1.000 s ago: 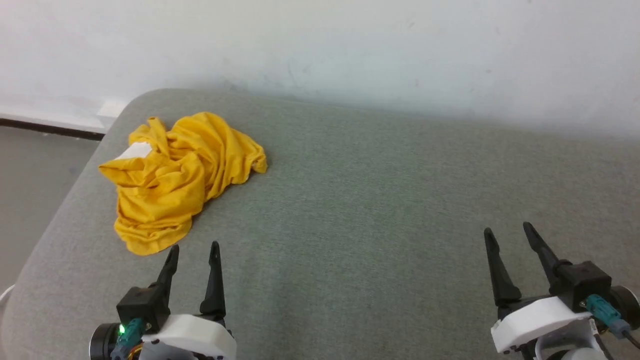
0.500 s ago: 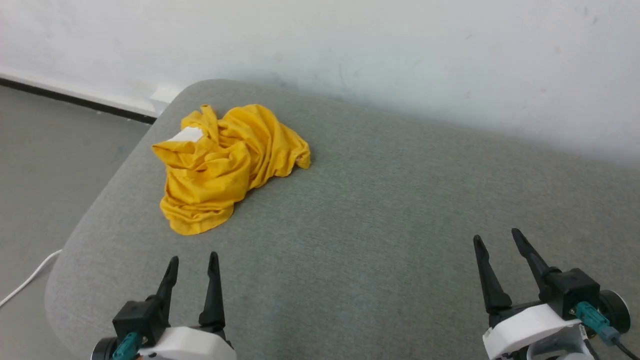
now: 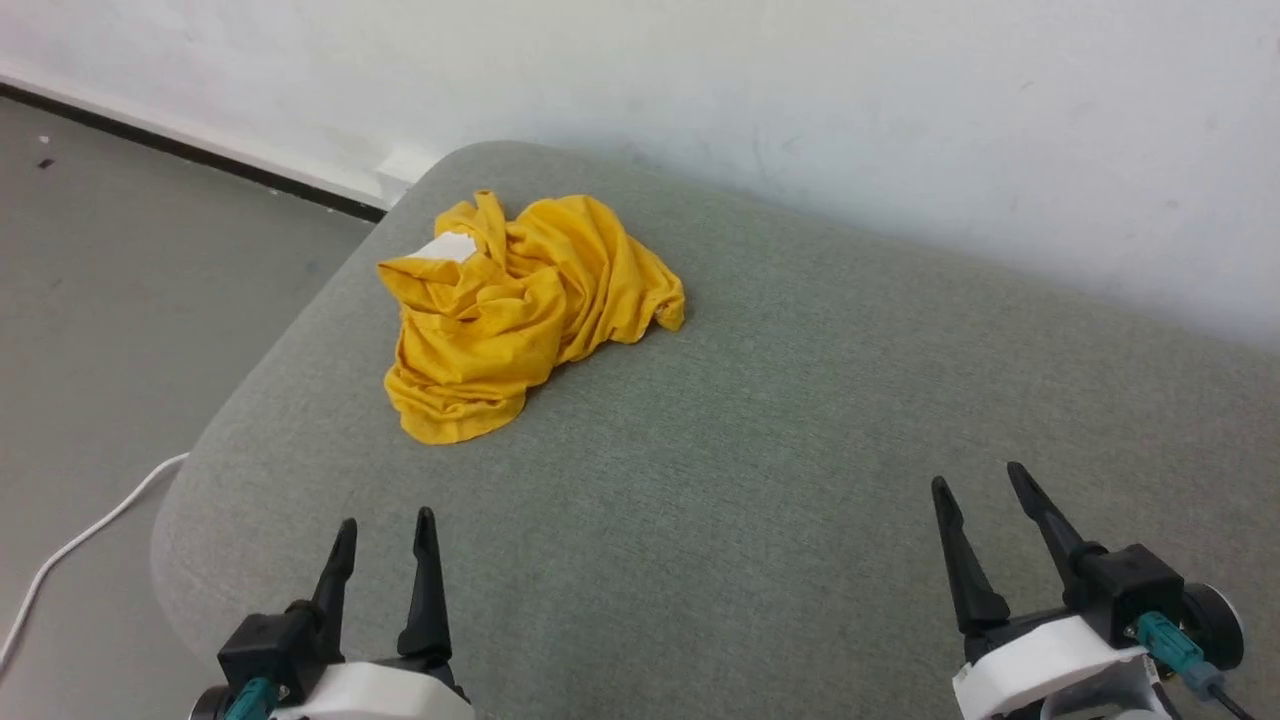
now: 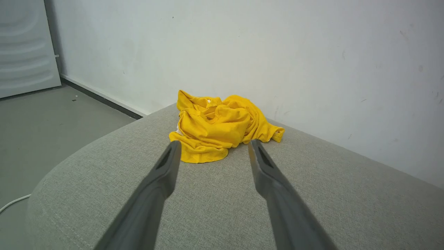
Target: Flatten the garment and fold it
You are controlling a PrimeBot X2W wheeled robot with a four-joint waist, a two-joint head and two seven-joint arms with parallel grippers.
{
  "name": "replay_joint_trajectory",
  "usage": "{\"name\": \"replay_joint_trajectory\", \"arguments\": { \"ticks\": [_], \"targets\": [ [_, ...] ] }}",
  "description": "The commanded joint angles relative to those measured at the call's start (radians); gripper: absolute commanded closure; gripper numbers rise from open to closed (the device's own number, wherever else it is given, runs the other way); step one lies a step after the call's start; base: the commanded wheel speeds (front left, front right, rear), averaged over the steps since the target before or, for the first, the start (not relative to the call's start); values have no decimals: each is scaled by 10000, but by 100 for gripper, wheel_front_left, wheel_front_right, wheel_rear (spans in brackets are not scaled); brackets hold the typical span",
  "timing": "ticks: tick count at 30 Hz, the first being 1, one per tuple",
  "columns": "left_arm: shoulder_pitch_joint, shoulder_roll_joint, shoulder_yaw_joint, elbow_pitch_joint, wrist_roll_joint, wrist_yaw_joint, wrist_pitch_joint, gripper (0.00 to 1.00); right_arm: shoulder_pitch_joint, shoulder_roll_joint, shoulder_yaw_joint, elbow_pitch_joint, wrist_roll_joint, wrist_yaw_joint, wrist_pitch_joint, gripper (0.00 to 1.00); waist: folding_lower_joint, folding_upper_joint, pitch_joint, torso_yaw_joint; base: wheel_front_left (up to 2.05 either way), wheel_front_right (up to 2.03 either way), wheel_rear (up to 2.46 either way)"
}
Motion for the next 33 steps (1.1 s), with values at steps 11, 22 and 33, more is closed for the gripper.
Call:
{"name": "replay_joint_trajectory", "arguments": {
  "ticks": [11,22,33],
  "targets": [
    [276,-45,-128,54,-449,145,-295,0,101,32,82,183,73,-18,-293,0,0,-1,19,487,0,0,0],
    [417,-50,-141,164,-649,124,-545,0,199,37,141,388,221,-20,-543,0,0,-1,-91,1088,0,0,0],
    [538,-53,-153,244,-744,96,-674,0,269,40,202,480,300,-21,-672,0,0,-1,-176,1371,0,0,0]
  ]
}}
